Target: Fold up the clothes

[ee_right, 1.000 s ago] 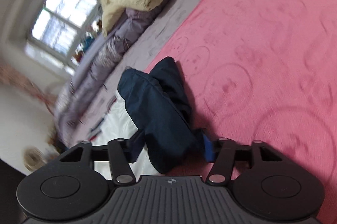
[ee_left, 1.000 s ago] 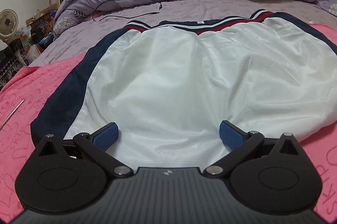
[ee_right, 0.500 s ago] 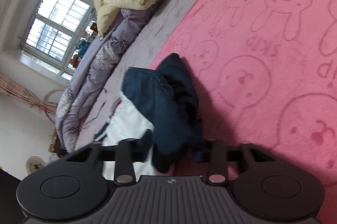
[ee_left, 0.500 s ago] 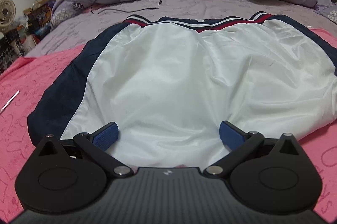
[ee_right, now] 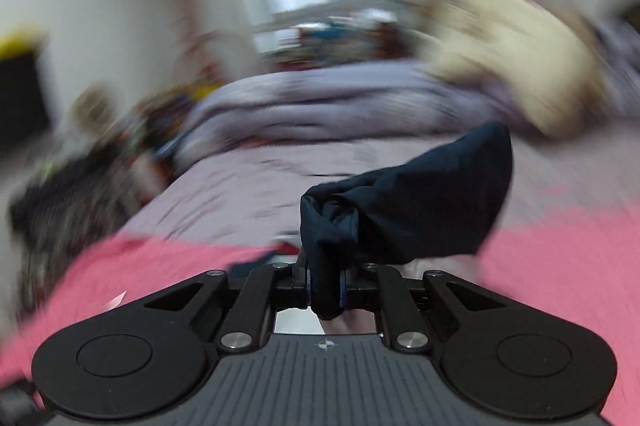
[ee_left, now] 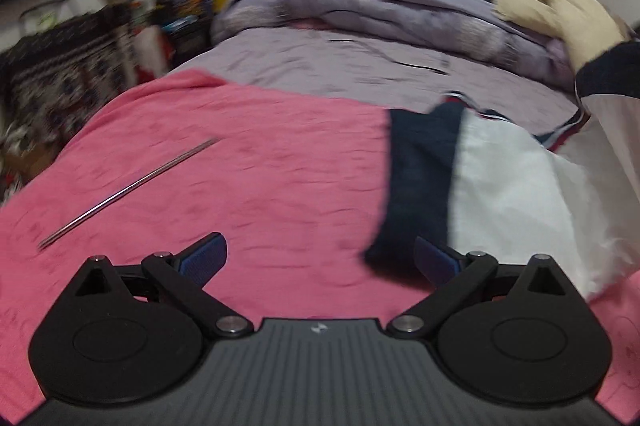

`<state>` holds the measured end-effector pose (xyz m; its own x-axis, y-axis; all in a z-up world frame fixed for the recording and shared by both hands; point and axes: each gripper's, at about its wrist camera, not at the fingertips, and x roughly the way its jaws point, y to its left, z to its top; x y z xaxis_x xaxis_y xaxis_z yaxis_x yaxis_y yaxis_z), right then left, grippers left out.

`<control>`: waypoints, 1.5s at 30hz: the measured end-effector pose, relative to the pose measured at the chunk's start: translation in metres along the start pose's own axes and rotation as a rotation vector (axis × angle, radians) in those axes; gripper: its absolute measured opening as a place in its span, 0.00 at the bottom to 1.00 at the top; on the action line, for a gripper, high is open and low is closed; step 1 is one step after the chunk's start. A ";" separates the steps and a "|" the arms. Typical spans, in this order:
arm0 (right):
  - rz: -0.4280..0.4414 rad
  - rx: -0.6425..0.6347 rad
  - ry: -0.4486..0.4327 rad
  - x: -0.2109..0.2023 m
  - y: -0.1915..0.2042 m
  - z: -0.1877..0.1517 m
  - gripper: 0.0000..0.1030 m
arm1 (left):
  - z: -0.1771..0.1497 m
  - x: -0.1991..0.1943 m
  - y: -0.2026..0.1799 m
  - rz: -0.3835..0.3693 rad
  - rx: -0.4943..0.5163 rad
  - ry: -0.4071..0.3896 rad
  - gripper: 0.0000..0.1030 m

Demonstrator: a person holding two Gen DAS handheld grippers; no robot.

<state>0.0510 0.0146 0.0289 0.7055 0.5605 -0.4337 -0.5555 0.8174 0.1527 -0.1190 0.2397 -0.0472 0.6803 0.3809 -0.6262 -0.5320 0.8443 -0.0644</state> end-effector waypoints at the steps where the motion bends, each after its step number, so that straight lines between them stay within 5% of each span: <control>1: 0.033 -0.060 0.019 0.013 0.027 -0.005 0.13 | -0.003 0.000 0.013 0.002 -0.033 0.010 0.98; 5: 0.102 -0.273 0.173 0.064 0.116 -0.047 0.12 | -0.021 0.005 0.042 0.015 -0.091 0.074 0.98; 9: 0.018 -0.462 0.223 0.079 0.148 -0.095 0.17 | -0.032 0.006 0.048 0.012 -0.078 0.079 0.99; 10: 0.031 -0.474 0.209 0.074 0.148 -0.097 0.22 | -0.032 0.005 0.045 0.014 -0.064 0.073 0.99; 12: 0.070 -0.483 0.191 0.065 0.146 -0.100 0.45 | -0.031 0.006 0.040 0.023 -0.047 0.068 0.99; 14: 0.138 -0.462 0.185 0.052 0.135 -0.099 0.54 | -0.027 0.007 0.039 0.017 -0.054 0.060 0.99; 18: 0.234 -0.413 0.159 0.021 0.109 -0.097 0.58 | -0.011 0.005 0.044 -0.015 -0.103 0.019 0.99; 21: 0.221 -0.353 0.073 0.008 0.088 -0.090 0.62 | 0.006 0.000 0.036 -0.045 -0.091 -0.038 0.99; 23: 0.228 -0.361 0.091 0.016 0.085 -0.086 0.62 | 0.018 0.000 0.032 -0.056 -0.086 -0.069 0.99; 28: 0.167 -0.635 0.057 0.036 0.120 -0.095 0.61 | 0.028 -0.006 0.036 -0.077 -0.120 -0.086 0.99; 29: 0.142 -0.653 0.060 0.045 0.127 -0.097 0.46 | 0.028 -0.007 0.039 -0.101 -0.140 -0.079 0.99; 30: 0.124 -0.647 0.088 0.054 0.131 -0.097 0.16 | 0.028 -0.008 0.042 -0.126 -0.159 -0.072 0.99; 37: 0.155 -0.806 0.041 0.040 0.154 -0.132 0.15 | 0.045 0.005 0.011 -0.288 -0.080 -0.079 0.99; 45: 0.274 -0.648 0.148 0.000 0.107 -0.134 0.15 | 0.015 0.059 -0.044 -0.094 0.163 0.029 1.00</control>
<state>-0.0669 0.0839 -0.0737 0.4618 0.6726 -0.5782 -0.8859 0.3810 -0.2644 -0.0480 0.2311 -0.0700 0.7070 0.2886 -0.6456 -0.3767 0.9264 0.0017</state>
